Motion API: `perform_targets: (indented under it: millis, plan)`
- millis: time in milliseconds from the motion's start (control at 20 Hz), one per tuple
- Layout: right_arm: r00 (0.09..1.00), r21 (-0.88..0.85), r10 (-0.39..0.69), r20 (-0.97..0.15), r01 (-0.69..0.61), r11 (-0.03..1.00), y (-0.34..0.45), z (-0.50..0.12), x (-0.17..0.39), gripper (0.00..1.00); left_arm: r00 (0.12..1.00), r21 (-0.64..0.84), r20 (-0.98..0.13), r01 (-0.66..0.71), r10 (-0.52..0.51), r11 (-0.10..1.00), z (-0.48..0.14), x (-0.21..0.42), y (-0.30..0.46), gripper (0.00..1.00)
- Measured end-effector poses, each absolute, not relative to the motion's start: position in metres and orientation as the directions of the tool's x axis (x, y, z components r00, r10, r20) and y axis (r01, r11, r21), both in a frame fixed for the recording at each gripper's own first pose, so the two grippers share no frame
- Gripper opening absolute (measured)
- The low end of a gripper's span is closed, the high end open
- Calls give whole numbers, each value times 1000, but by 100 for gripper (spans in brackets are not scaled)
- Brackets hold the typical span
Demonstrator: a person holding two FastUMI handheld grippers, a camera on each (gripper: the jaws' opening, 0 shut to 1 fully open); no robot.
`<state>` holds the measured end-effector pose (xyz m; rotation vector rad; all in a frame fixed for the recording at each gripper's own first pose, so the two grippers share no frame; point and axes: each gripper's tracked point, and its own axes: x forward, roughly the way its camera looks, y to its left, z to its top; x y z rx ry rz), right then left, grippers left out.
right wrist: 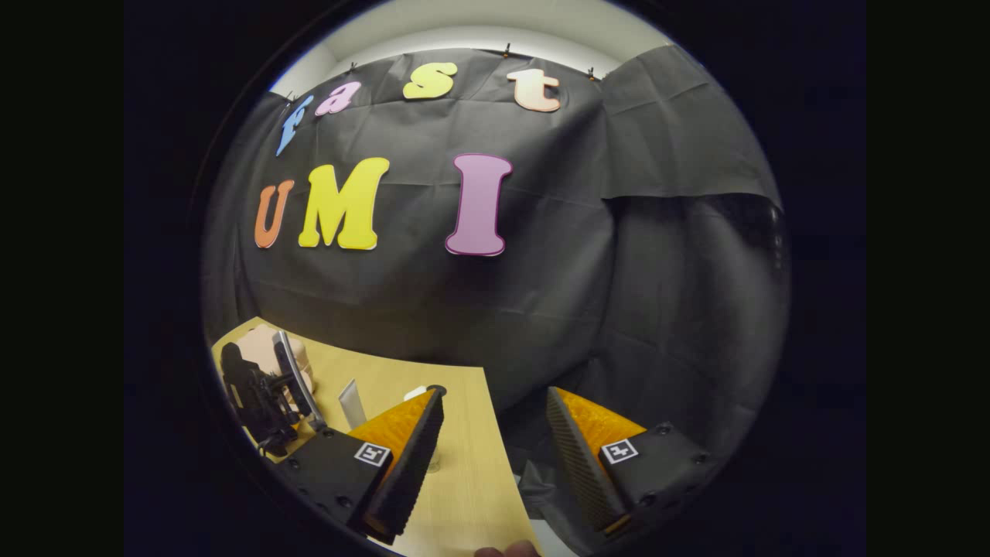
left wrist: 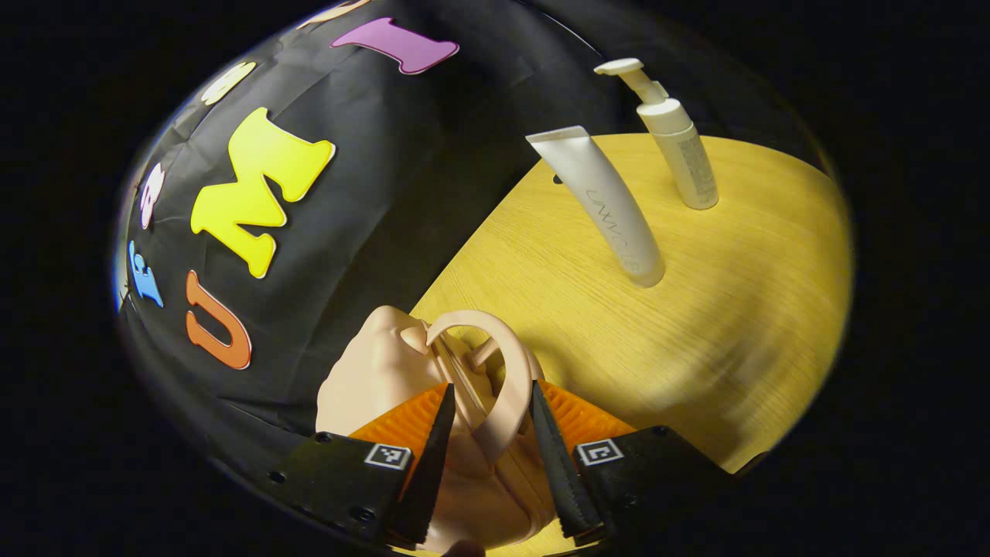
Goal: First open the suitcase, pack the skin care products into it, and then close the suitcase.
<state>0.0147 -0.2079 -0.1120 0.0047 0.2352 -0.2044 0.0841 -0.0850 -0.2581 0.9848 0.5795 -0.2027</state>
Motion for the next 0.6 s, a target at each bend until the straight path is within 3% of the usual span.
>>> perform_targets:
  millis: [150, 200, 400, 600]
  plan:
    - [951, 2, -184, -247, 191, 982, -212, -122, 18, 80, 815, 723, -569, 434, 107, 537, -267, 88, -83, 51]
    - [951, 10, -181, -252, 189, 982, -215, -126, 19, 80, 813, 724, -571, 433, 114, 537, -268, 87, -85, 42]
    - [944, 42, -164, -286, 184, 982, -216, -141, 20, 80, 808, 726, -578, 448, 111, 522, -266, 86, -90, 30]
    - [958, 42, -155, -242, 170, 985, -208, -128, 15, 80, 841, 724, -530, 383, 107, 574, -248, 85, -90, 16]
